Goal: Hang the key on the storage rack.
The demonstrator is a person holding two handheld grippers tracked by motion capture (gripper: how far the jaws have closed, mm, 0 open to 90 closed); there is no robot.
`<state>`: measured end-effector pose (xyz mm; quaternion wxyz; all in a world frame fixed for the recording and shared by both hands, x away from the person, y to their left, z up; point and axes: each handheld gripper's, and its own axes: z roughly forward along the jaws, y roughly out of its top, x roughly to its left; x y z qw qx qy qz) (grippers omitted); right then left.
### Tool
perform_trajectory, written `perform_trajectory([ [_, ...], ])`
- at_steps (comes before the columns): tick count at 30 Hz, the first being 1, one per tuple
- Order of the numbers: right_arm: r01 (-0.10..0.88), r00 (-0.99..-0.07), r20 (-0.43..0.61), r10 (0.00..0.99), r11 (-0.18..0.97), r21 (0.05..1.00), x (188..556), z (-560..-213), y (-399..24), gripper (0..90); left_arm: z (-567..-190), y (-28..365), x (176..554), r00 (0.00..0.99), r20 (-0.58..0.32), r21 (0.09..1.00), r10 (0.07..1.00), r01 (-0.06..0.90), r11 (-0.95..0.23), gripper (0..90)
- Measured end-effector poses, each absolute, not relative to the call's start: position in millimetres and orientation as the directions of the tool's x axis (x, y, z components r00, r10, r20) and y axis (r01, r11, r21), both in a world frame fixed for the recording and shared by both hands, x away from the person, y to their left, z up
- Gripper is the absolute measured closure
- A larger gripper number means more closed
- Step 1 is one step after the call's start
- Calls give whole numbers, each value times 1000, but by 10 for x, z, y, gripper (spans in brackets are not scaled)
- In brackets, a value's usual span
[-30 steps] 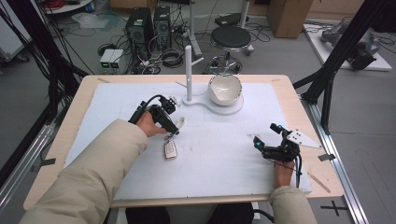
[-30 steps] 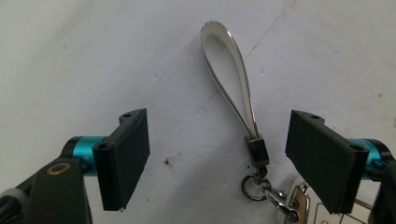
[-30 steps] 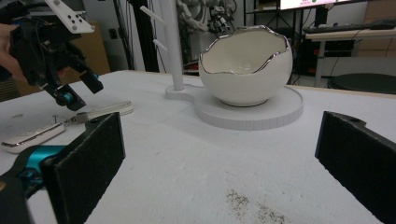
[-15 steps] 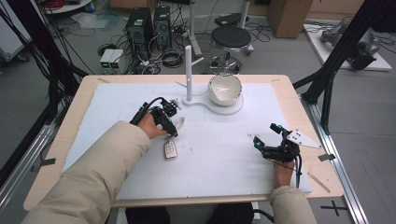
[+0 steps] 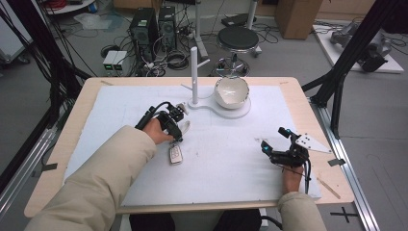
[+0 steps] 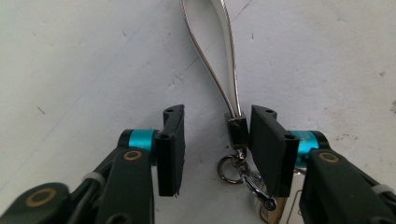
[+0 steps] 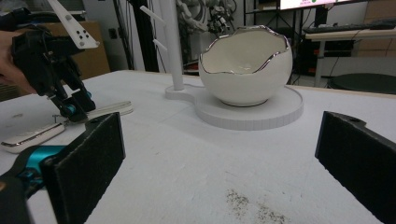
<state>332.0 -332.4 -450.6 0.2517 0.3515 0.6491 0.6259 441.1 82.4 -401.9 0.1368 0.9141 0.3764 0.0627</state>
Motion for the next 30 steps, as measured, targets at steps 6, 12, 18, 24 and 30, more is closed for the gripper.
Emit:
perform_trajectory([
  [6,142,-626,114,771,-31,989,3320,-4506,-3324,6,-4024,799,4413,697,-11,284,717,689,-666,666],
  [12,143,-626,117,771,-33,989,3319,-4506,-3324,6,-4031,763,4403,700,-8,268,714,690,-673,809],
  [18,137,-625,112,773,-32,990,3326,-4507,-3328,5,-4026,766,4389,702,7,269,712,685,-677,812],
  [24,141,-624,118,772,-38,989,3324,-4506,-3326,6,-3985,781,4376,705,8,298,709,675,-675,814],
  [30,138,-625,112,772,-33,990,3325,-4506,-3326,6,-3920,793,4339,730,25,355,683,633,-688,814],
])
